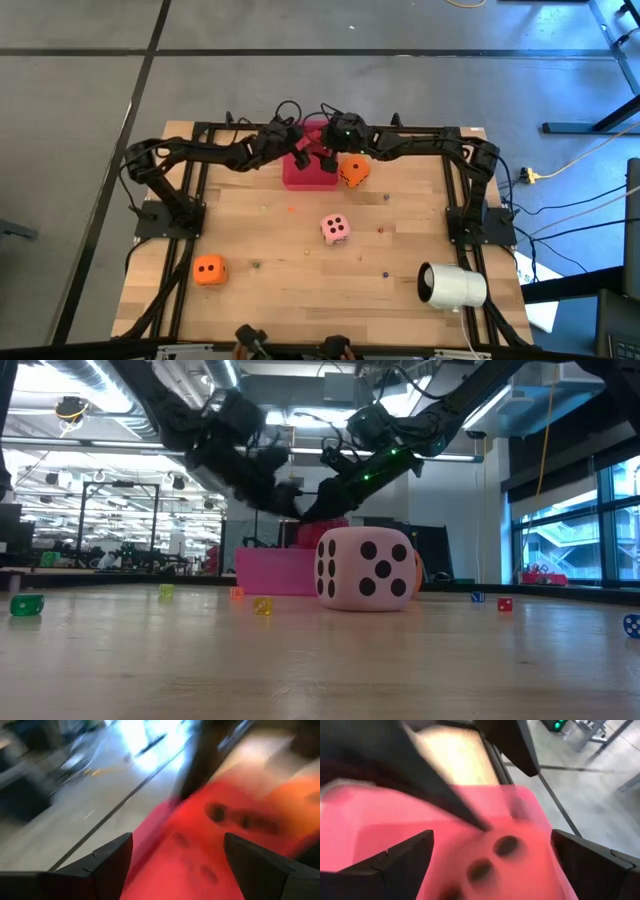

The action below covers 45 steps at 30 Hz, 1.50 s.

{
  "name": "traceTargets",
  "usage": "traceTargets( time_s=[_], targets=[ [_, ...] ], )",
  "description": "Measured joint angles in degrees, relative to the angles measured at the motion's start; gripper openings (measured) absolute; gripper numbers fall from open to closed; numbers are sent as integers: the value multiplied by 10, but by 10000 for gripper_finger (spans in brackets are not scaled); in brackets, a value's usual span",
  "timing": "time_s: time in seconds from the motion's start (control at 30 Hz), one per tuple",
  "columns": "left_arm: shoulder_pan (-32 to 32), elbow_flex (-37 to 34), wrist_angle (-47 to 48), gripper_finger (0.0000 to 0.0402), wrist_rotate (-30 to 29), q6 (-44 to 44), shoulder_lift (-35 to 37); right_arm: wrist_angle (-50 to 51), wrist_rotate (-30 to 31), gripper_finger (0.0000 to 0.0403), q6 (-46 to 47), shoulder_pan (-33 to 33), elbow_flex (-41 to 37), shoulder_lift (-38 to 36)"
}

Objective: Pick & Place Dice
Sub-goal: Put the large red dice into the bin

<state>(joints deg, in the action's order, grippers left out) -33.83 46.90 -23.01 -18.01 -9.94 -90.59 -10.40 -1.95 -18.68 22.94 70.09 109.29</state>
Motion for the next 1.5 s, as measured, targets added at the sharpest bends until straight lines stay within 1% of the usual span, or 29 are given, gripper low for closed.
traceTargets(
  time_s=[0.13, 0.23, 0.33, 0.5, 0.6, 0.73, 0.8, 0.93, 0.97, 1.03, 1.13, 1.2, 1.27, 1.33, 1.43, 1.5],
  targets=[
    [-16, 0, 39, 306, -48, 8, -1, 0, -14, 399, 0, -4, 0, 0],
    [-27, 0, 63, 306, -46, 36, -1, -4, -12, 399, 0, -1, 0, 0],
    [-26, 0, 37, 306, -20, 41, -1, -3, 1, 399, 0, -1, 0, 0],
    [-19, 0, 1, 306, 37, 24, -1, -3, 28, 399, -4, -2, 0, 0],
    [-19, 0, 13, 306, 83, 22, -1, 9, 32, 399, 2, -1, 0, -3],
    [-19, 0, 40, 306, 118, 1, -1, 38, 30, 399, 3, -2, 0, -11],
    [-19, 0, 40, 306, 130, 0, -1, 68, 43, 400, 3, -3, 0, -19],
    [-15, 0, 33, 306, 136, 8, 0, 139, 128, 400, 18, -6, 0, -54],
    [-15, 0, 27, 306, 133, 0, -1, 153, 141, 400, 28, -7, 0, -62],
    [-15, 1, 0, 306, 132, -13, -10, 166, 142, 400, 50, -8, 0, -71],
    [-12, 1, -50, 306, 150, -7, -38, 168, 110, 400, 71, -8, 0, -73],
    [-7, 1, -87, 306, 147, -11, -62, 172, 92, 400, 77, -8, 0, -70],
    [-1, 11, -101, 306, 123, -29, -86, 182, 84, 400, 78, -9, 0, -65],
    [3, 29, -93, 306, 103, -55, -108, 187, 84, 400, 88, -11, 0, -58],
    [9, 60, -51, 306, 97, -82, -134, 192, 84, 400, 107, -14, 0, -47],
    [14, 81, -27, 306, 67, -89, -148, 199, 84, 400, 108, -16, 0, -38]
  ],
)
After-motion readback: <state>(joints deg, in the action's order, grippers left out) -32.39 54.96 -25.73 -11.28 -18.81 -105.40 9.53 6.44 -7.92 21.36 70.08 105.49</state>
